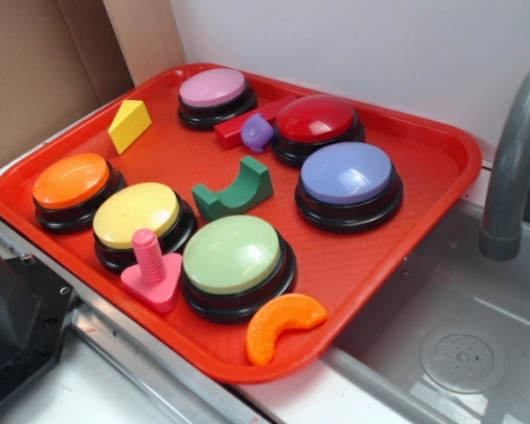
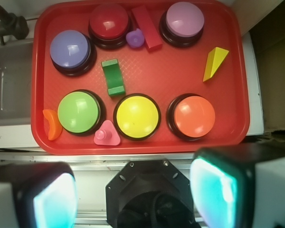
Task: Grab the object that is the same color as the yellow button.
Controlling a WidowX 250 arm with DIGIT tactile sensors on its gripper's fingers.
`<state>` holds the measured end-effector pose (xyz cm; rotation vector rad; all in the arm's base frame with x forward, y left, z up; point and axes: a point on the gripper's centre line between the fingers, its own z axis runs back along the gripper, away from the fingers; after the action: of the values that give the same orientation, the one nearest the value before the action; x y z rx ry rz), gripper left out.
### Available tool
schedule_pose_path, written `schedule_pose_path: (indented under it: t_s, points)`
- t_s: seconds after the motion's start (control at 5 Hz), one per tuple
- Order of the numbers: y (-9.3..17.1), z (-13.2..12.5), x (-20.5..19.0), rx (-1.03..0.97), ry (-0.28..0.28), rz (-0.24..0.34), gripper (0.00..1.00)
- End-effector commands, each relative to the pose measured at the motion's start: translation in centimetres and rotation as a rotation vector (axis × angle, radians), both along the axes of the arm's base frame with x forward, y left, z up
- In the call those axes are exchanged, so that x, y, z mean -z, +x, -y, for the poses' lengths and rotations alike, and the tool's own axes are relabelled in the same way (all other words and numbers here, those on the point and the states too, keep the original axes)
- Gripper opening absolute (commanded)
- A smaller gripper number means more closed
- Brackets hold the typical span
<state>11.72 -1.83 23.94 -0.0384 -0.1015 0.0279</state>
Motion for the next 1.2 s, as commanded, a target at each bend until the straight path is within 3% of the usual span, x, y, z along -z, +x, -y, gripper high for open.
schedule_pose_path:
  t_s: [0.0,0.6,0.8,1.0]
  points:
    - [3.1,-4.1,2.1,-0.102,0.003,0.054,1.0]
    - [8.1,-11.5,8.9,-0.391,0.079,0.133,1.0]
    - [9.0,-13.4,12.0,-0.482,0.039,0.161,1.0]
    - [10.0,-14.7,15.1,-0.556,0.055,0.202,1.0]
